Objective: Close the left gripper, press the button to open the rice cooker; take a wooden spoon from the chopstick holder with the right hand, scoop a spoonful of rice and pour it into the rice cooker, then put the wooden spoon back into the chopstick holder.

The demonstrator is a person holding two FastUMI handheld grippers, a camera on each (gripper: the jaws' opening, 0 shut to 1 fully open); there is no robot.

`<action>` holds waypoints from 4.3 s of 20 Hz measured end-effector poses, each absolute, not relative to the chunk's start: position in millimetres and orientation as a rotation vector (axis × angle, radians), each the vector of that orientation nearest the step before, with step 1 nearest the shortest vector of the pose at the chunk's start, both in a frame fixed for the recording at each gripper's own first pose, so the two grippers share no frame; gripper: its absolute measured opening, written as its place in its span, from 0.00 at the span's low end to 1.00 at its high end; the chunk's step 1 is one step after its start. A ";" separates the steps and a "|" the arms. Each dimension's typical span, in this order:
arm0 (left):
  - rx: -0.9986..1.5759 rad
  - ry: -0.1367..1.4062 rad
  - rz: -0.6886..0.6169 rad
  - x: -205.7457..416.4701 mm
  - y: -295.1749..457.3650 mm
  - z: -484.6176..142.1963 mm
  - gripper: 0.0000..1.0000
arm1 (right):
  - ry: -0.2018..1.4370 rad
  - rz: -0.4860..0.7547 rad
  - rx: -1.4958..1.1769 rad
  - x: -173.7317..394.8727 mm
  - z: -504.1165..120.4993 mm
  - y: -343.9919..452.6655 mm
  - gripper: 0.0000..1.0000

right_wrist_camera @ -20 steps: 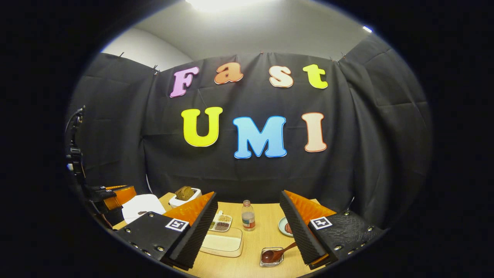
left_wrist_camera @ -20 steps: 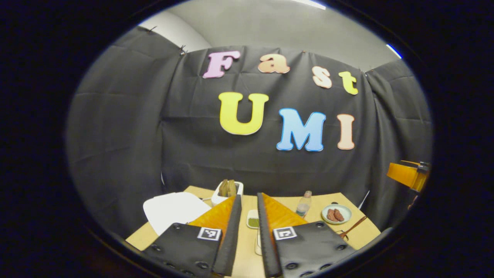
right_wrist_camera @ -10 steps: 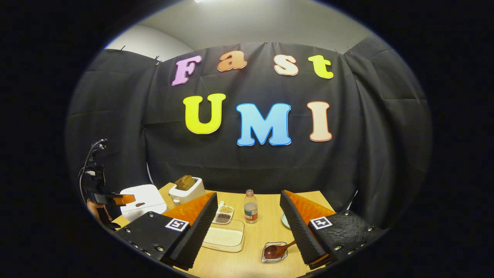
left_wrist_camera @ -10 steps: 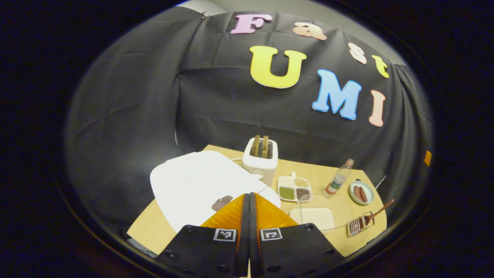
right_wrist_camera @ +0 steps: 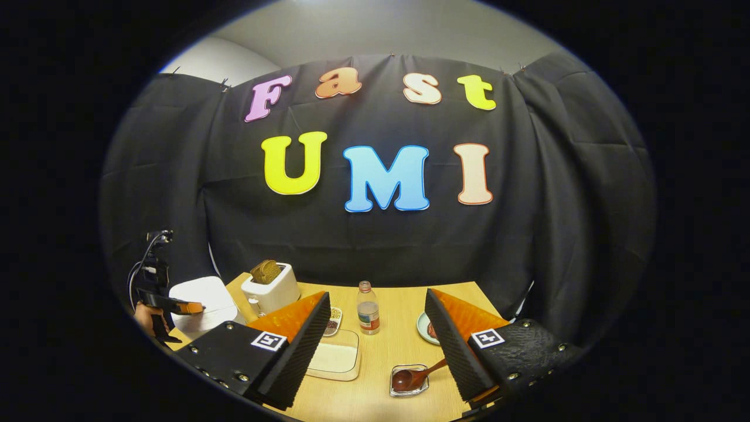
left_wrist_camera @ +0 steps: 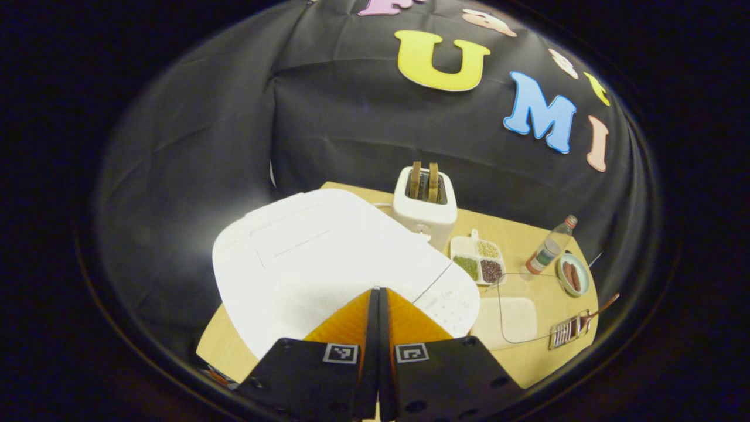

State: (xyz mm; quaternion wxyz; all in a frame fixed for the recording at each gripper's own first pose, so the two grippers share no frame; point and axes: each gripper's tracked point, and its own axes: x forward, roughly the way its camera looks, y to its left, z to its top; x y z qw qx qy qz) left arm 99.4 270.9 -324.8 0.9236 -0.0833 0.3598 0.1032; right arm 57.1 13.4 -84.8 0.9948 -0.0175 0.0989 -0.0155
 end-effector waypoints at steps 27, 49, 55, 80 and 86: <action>-0.094 0.124 0.041 42.5 116.2 -90.8 0.96 | 0.250 -0.053 0.119 46.7 -129.0 -49.7 0.94; -0.031 0.163 0.007 16.3 52.3 -86.1 0.97 | 0.520 -0.169 0.263 116.8 -316.6 -139.1 0.77; -0.038 0.173 0.026 11.8 35.1 -83.7 0.96 | 0.540 -0.028 0.481 121.8 -315.0 -116.9 0.28; -0.030 0.082 -0.043 -22.9 117.9 -67.4 0.97 | 0.337 0.174 0.242 178.9 -205.8 78.0 0.08; 0.007 0.087 -0.042 -37.0 145.7 -74.5 0.98 | 0.423 0.120 0.123 205.8 -283.6 99.2 0.09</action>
